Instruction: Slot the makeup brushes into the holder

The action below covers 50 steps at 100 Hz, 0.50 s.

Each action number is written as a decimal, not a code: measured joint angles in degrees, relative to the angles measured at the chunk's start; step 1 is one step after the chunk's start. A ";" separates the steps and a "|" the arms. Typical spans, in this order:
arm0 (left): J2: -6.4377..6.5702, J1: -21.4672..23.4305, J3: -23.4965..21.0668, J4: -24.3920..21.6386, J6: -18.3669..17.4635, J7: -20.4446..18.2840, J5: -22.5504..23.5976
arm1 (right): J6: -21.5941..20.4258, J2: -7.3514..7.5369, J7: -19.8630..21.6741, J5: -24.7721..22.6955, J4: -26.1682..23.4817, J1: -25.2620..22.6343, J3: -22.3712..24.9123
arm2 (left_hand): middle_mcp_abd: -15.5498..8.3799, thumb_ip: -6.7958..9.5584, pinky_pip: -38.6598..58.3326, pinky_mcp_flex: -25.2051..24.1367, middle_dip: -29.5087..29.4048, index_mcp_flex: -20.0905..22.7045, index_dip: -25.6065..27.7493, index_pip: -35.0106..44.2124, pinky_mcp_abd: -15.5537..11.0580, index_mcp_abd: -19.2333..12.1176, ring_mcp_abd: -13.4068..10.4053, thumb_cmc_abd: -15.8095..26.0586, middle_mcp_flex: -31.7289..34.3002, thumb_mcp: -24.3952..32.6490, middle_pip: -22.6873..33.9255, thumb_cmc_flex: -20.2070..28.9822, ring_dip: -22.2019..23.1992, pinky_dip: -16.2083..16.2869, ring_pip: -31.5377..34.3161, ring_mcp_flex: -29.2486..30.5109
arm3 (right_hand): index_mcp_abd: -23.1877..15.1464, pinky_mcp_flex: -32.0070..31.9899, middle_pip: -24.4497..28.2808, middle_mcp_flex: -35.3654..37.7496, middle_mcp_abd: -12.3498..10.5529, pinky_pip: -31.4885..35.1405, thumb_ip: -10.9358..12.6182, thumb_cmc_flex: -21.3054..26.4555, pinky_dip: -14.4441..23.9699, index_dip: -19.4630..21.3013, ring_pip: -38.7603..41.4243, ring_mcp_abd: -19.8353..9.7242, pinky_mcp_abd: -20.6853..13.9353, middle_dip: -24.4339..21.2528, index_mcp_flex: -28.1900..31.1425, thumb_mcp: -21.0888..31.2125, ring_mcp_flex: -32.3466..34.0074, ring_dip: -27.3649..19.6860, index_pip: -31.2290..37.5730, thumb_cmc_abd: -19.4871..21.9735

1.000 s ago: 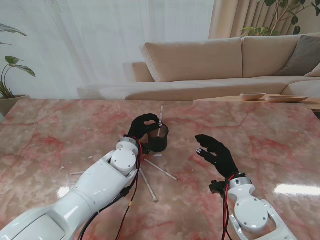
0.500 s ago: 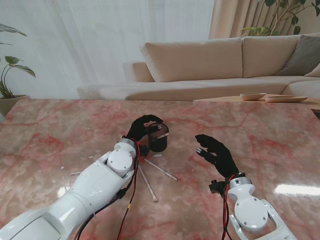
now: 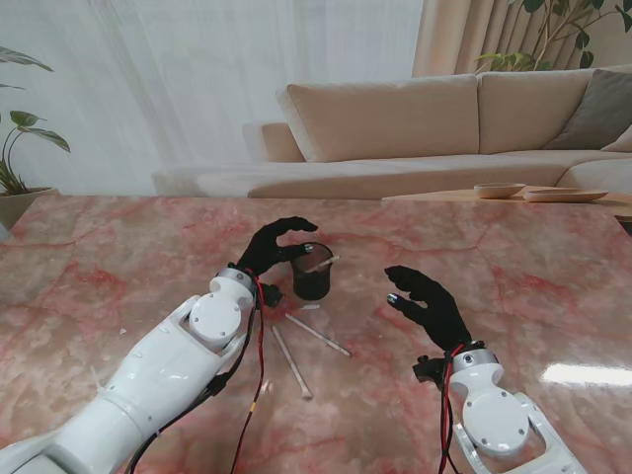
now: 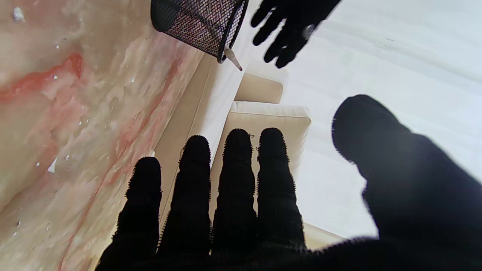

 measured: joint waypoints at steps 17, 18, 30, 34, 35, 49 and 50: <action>3.66 3.88 -3.97 -8.53 0.00 -4.43 2.49 | 1.79 0.07 -1.06 -3.22 -0.93 -0.20 -0.01 | 0.15 0.07 -1.13 0.03 -3.07 -3.47 -2.20 -4.47 0.04 2.57 -0.70 3.28 -2.49 -7.25 -1.76 -1.98 -4.40 -2.96 -3.33 0.00 | 0.00 0.21 0.00 0.22 0.00 0.00 0.00 0.00 0.00 0.00 0.70 0.00 0.00 0.01 0.00 0.00 0.02 0.00 0.00 -0.05; 3.88 4.10 -4.20 -9.02 0.00 -4.81 2.70 | 1.89 0.07 -1.14 -3.35 -1.01 -0.22 -0.01 | 0.15 0.07 -1.19 0.04 -3.07 -3.61 -2.58 -5.14 0.04 2.75 -0.83 3.66 -2.69 -7.60 -1.81 -1.98 -4.49 -3.00 -3.34 0.00 | 0.00 0.22 0.00 0.23 0.00 0.00 0.00 0.00 0.00 0.00 0.71 0.00 0.00 0.01 0.00 0.00 0.02 0.00 0.00 -0.06; 6.43 6.79 -6.89 -14.48 -0.08 -8.31 7.97 | 3.47 0.12 -2.31 -7.32 -2.13 -0.62 -0.05 | 0.35 0.07 -2.45 0.90 -4.36 -3.27 -3.58 -6.93 -1.58 5.08 -2.48 8.34 -4.05 -15.68 -3.72 -1.97 -6.58 -6.88 -4.78 0.00 | 0.00 0.75 0.00 0.25 0.00 0.00 0.00 0.00 0.00 0.00 0.78 0.00 0.00 0.01 0.00 0.00 0.04 0.00 0.00 -0.65; 7.21 7.65 -7.75 -16.00 -0.43 -8.91 9.90 | 3.75 0.15 -2.57 -8.18 -2.58 -0.84 -0.05 | 0.37 0.07 -2.56 1.25 -4.63 -4.49 -4.50 -8.74 -2.66 5.80 -3.07 8.77 -5.17 -16.88 -4.19 -1.97 -7.29 -8.09 -5.43 0.00 | 0.00 0.76 0.02 0.25 0.00 0.00 0.00 0.00 0.00 0.00 0.78 0.00 0.00 0.01 0.00 0.00 0.04 0.00 0.00 -0.65; 7.37 7.85 -7.96 -16.34 -0.55 -9.04 10.21 | 3.80 0.16 -2.63 -8.27 -2.69 -0.90 -0.05 | 0.37 0.07 -2.57 1.28 -4.64 -4.64 -4.55 -8.74 -2.75 5.81 -3.10 8.96 -5.38 -17.48 -4.19 -1.96 -7.53 -8.39 -5.70 0.00 | 0.00 0.77 0.02 0.25 0.00 0.00 0.00 0.00 0.00 0.00 0.78 0.00 0.00 0.02 0.00 0.00 0.04 0.00 0.00 -0.65; 9.87 11.57 -11.92 -21.87 -2.40 -13.80 13.58 | 4.84 0.42 -3.44 -14.72 -4.85 -2.25 0.21 | 0.38 2.37 -2.60 1.49 -5.34 -6.84 -6.90 -13.13 -4.05 8.54 -4.42 12.41 -7.32 -25.27 -5.06 -1.92 -9.63 -9.68 -6.72 0.00 | 0.00 0.77 0.02 0.25 0.00 0.00 0.00 0.00 0.00 -0.07 0.78 0.00 0.00 0.05 0.00 -2.21 0.04 0.00 -0.08 -0.65; 10.03 11.81 -12.13 -22.21 -2.45 -14.04 13.86 | 4.95 0.45 -3.47 -15.42 -4.98 -2.34 0.24 | 0.38 2.37 -2.60 1.49 -5.37 -6.84 -7.08 -13.74 -4.15 8.62 -4.42 12.43 -7.50 -25.59 -5.07 -1.93 -9.70 -9.68 -6.73 0.00 | 0.00 0.77 0.02 0.17 -0.01 0.00 0.00 0.00 0.00 -0.09 0.78 0.00 0.00 0.05 0.00 -2.34 0.04 0.00 -0.10 -0.65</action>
